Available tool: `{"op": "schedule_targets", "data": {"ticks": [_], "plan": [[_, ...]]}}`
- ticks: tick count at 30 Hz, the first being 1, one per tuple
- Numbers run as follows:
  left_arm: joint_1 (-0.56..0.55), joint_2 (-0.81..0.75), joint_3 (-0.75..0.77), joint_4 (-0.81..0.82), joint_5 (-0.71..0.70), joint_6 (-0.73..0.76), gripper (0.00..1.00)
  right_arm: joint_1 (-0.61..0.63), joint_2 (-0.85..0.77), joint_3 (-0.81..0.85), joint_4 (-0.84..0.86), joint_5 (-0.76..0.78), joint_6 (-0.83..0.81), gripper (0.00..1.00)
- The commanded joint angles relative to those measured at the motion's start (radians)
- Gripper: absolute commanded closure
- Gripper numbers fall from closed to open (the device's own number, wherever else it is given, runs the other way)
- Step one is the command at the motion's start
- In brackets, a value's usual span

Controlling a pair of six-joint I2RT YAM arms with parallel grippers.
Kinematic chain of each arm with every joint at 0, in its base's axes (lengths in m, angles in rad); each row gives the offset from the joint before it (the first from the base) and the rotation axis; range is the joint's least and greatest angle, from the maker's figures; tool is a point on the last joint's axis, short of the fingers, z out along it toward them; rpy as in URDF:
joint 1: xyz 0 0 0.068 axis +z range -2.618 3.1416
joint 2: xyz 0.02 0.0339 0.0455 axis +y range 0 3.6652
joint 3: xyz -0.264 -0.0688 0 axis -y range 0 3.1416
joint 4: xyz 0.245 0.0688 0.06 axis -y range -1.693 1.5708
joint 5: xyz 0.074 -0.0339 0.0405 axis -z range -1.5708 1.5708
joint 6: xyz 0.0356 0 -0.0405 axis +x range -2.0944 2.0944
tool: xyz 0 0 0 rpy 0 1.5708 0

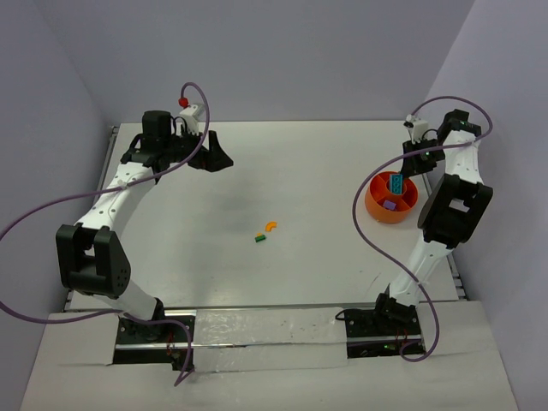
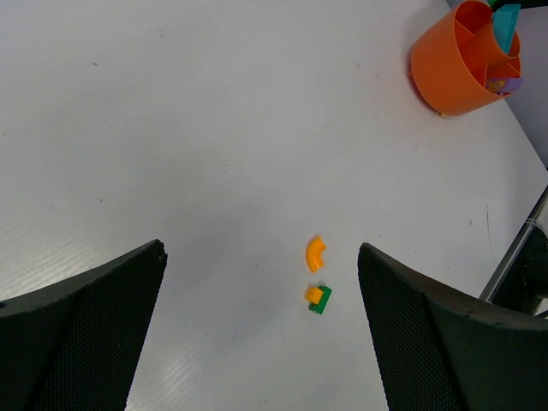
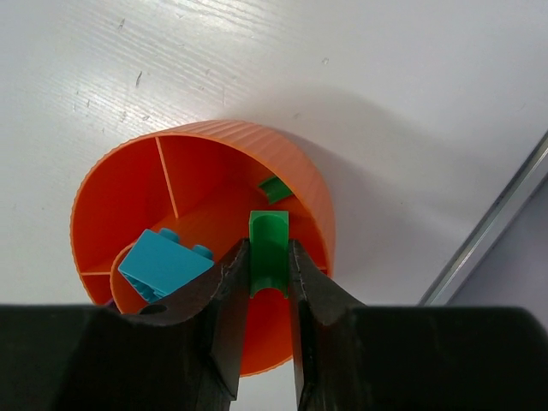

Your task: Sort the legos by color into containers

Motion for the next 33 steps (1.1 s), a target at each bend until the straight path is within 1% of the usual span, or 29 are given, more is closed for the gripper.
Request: {"op": "schedule_targets", "data": {"ticks": [1, 10, 15, 20, 23, 25, 27, 29, 31, 32, 33], "plan": [[-0.007, 0.007, 0.050, 0.004, -0.001, 0.012, 0.01, 0.008, 0.005, 0.054, -0.020, -0.021, -0.005, 0.68], [-0.008, 0.008, 0.050, 0.006, -0.002, 0.012, 0.01, 0.013, -0.010, 0.055, -0.028, -0.030, 0.001, 0.62], [-0.008, 0.007, 0.050, 0.006, -0.003, 0.010, 0.01, 0.013, -0.034, 0.061, 0.002, -0.033, 0.027, 0.62], [-0.008, 0.003, 0.044, 0.016, -0.012, 0.003, 0.01, 0.017, -0.103, 0.124, 0.060, -0.062, 0.133, 0.63], [-0.008, 0.000, 0.045, 0.018, -0.017, -0.001, 0.01, 0.031, -0.145, 0.170, 0.104, -0.070, 0.223, 0.62], [-0.008, -0.005, 0.044, 0.020, -0.026, -0.006, 0.01, 0.049, -0.192, 0.173, 0.155, -0.048, 0.273, 0.59], [-0.008, -0.010, 0.041, 0.030, -0.040, -0.011, 0.01, 0.101, -0.239, 0.146, 0.200, -0.021, 0.329, 0.54], [-0.004, -0.019, 0.032, 0.041, -0.064, -0.026, 0.01, 0.163, -0.285, 0.101, 0.211, 0.013, 0.342, 0.48], [0.004, -0.026, 0.030, 0.055, -0.075, -0.045, 0.01, 0.276, -0.348, 0.027, 0.231, 0.046, 0.348, 0.39], [0.015, -0.028, 0.029, 0.061, -0.070, -0.052, 0.01, 0.329, -0.375, -0.026, 0.238, 0.052, 0.346, 0.37], [0.040, -0.032, 0.027, 0.075, -0.057, -0.073, 0.01, 0.442, -0.431, -0.105, 0.255, 0.051, 0.340, 0.30]]}}
